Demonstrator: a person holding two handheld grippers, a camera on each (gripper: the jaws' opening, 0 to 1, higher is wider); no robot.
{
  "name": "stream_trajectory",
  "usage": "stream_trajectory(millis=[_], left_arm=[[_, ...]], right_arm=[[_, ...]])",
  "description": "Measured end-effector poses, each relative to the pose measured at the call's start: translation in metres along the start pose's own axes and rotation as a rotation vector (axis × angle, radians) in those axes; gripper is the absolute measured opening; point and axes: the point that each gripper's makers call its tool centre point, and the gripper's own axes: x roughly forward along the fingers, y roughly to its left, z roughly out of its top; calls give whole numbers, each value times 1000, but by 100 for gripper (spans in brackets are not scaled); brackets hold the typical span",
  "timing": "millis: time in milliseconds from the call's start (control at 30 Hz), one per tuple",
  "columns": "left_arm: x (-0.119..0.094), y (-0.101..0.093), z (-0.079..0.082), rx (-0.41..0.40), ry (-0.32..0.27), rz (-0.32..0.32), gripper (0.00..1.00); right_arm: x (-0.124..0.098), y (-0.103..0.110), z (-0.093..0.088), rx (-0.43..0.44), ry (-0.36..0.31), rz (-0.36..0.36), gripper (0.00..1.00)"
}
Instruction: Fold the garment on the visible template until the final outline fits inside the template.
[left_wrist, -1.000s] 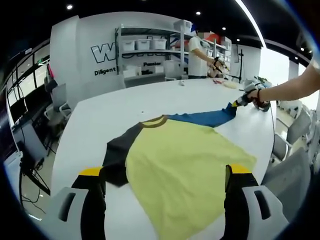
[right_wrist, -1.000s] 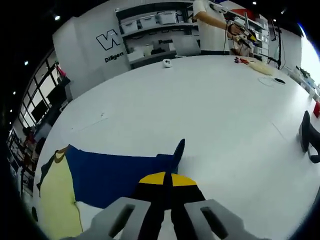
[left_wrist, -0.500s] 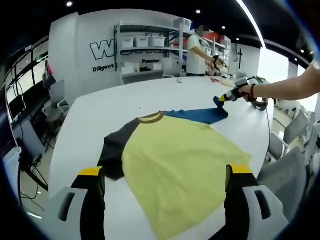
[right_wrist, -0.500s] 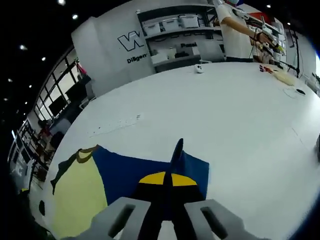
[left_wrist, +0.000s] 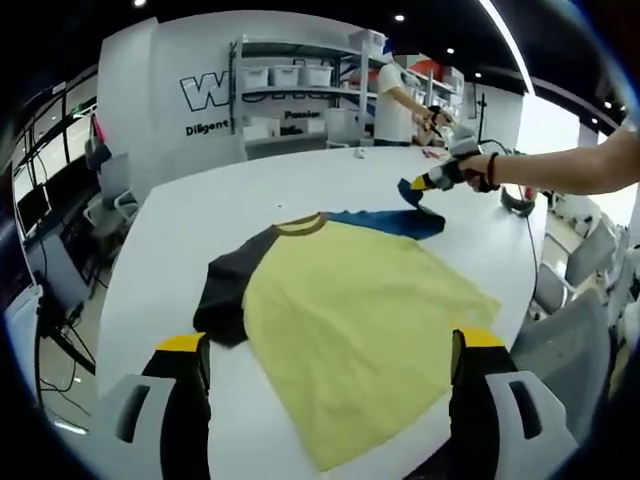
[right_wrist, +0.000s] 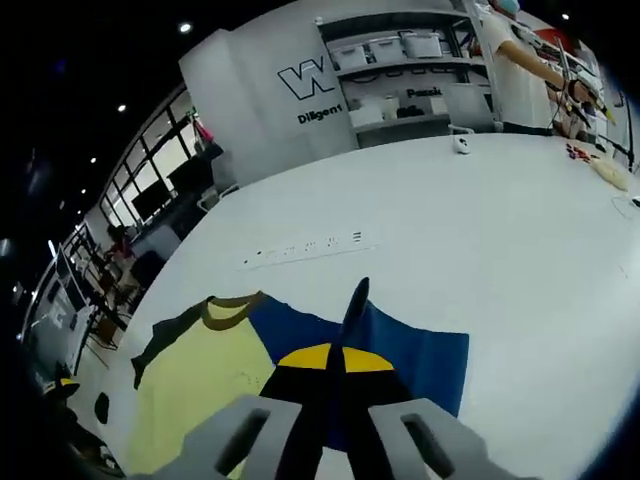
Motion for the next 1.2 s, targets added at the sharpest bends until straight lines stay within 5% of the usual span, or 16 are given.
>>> stream_trajectory(millis=[333,700,1200], left_arm=[[-2,1,-1,1,3,-13,99],[-2,1,-14,-14,39,-7,99],[2,0,-19,-20,51,-11,99]], right_arm=[[21,37,-9,-1,41,63,0],[33,107,-12,-78,49,188,0],[43,172,-23,-129,69,259,0]])
